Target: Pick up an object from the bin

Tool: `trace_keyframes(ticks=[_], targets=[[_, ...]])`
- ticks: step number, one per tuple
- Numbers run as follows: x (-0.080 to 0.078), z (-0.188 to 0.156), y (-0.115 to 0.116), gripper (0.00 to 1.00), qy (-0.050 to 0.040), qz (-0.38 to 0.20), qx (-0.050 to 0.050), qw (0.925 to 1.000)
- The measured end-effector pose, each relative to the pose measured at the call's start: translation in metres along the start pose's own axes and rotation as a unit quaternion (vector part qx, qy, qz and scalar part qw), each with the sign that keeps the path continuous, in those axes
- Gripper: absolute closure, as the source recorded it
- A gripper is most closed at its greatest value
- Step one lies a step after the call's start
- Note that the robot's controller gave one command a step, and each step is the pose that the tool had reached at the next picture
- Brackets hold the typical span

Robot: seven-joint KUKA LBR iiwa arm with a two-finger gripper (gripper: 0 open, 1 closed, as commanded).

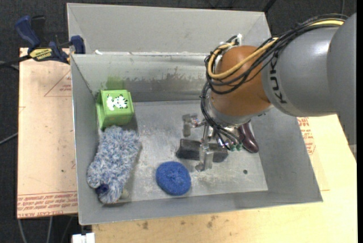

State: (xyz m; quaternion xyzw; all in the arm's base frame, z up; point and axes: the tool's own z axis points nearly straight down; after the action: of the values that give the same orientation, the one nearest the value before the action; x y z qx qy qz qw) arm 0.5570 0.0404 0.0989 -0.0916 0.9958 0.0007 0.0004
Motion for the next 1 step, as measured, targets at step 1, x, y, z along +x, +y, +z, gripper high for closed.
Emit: trace_keyframes(ticks=[1], targets=[[-0.0052, -0.0332, -0.0101, 0.00, -0.0005, 0.010, 0.000, 0.9999]])
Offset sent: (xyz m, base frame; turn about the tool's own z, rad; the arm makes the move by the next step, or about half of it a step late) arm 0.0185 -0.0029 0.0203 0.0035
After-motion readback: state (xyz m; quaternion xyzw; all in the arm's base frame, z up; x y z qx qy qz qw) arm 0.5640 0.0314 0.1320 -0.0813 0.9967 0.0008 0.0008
